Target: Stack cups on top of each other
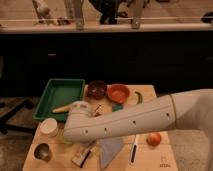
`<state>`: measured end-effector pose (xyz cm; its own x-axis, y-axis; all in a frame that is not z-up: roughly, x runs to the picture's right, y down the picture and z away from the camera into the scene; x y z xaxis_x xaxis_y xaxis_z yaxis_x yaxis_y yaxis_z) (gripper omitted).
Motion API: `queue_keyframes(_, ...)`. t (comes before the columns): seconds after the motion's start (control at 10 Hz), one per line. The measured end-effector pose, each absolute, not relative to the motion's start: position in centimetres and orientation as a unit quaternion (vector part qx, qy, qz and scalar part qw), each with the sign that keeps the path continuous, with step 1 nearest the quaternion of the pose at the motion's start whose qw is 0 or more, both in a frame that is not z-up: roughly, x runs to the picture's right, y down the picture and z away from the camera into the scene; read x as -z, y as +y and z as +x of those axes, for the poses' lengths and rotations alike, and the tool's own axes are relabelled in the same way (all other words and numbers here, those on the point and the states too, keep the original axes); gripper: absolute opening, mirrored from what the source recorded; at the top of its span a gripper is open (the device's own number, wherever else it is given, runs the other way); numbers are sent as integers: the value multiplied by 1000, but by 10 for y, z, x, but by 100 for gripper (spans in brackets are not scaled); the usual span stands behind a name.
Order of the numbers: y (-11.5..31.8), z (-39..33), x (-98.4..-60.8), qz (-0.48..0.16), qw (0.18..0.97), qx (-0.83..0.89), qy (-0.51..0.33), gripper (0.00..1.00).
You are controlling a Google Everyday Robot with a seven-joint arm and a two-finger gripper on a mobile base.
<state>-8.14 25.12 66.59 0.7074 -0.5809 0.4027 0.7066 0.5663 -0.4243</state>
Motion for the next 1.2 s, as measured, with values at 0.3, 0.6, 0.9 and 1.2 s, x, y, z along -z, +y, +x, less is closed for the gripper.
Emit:
queue_keyframes(0.3,257,-109,-670,-297,855,401,-143,80)
queue_keyframes(0.6,263,-130,-672,-302,834,428,-171,80)
queue_keyframes(0.9,267,-153,-675,-296,821,453,-182,80)
queue_keyframes(1.2,266,-172,-682,-284,812,479,-175,80)
